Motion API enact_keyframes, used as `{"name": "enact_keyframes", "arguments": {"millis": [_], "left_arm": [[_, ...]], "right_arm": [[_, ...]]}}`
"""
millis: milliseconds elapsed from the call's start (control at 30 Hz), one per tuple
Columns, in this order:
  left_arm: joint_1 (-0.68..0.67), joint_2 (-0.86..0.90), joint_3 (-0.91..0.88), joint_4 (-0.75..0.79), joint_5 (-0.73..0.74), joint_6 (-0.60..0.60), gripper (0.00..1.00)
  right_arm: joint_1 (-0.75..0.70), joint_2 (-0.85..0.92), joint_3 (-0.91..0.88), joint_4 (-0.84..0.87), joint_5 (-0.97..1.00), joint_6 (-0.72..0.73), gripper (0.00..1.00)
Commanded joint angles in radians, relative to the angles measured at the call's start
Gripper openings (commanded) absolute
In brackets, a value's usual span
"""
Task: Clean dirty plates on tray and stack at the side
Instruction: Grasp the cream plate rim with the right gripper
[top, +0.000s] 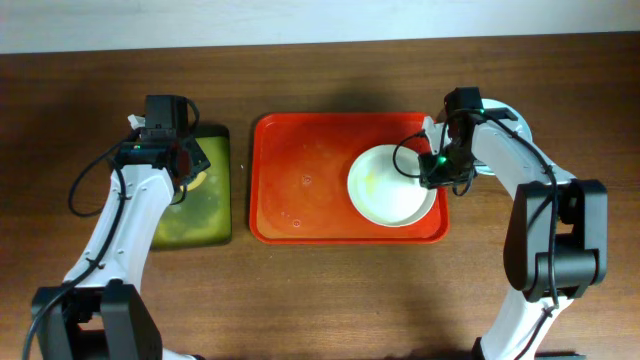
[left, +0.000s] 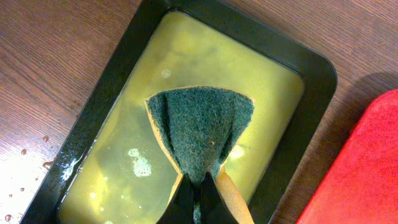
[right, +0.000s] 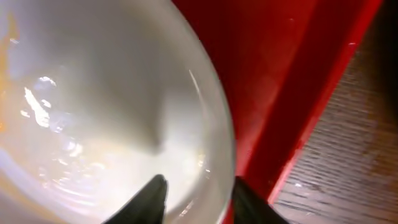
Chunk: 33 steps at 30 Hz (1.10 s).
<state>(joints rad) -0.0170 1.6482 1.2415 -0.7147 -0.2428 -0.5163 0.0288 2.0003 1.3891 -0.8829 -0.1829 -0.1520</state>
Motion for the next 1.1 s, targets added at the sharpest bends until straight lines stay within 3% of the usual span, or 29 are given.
{"name": "enact_keyframes", "arguments": {"millis": [0, 133, 233, 367, 700, 800, 933, 1067], "left_arm": [[0.007, 0.007, -0.002, 0.003, -0.007, 0.016, 0.0], [0.007, 0.007, -0.002, 0.003, -0.006, 0.016, 0.0], [0.007, 0.007, -0.002, 0.004, -0.007, 0.016, 0.0], [0.007, 0.028, -0.003, 0.019, 0.02, 0.016, 0.0], [0.036, 0.334, -0.003, 0.127, 0.052, 0.009, 0.0], [0.046, 0.291, 0.027, 0.111, 0.045, 0.021, 0.0], [0.044, 0.108, 0.079, 0.081, 0.058, 0.021, 0.0], [0.02, 0.014, 0.077, 0.067, 0.249, 0.021, 0.0]], "right_arm": [[0.021, 0.006, -0.006, 0.005, -0.067, 0.08, 0.33], [0.045, 0.006, -0.062, 0.033, 0.027, 0.217, 0.33], [0.045, 0.006, -0.129, 0.115, 0.026, 0.24, 0.33], [0.045, 0.006, -0.139, 0.174, -0.008, 0.293, 0.16], [0.074, 0.006, -0.139, 0.219, -0.035, 0.345, 0.11], [0.124, 0.006, -0.139, 0.269, -0.034, 0.344, 0.11], [0.19, 0.005, -0.138, 0.335, -0.034, 0.345, 0.11], [0.238, 0.006, -0.138, 0.402, -0.047, 0.345, 0.11]]}}
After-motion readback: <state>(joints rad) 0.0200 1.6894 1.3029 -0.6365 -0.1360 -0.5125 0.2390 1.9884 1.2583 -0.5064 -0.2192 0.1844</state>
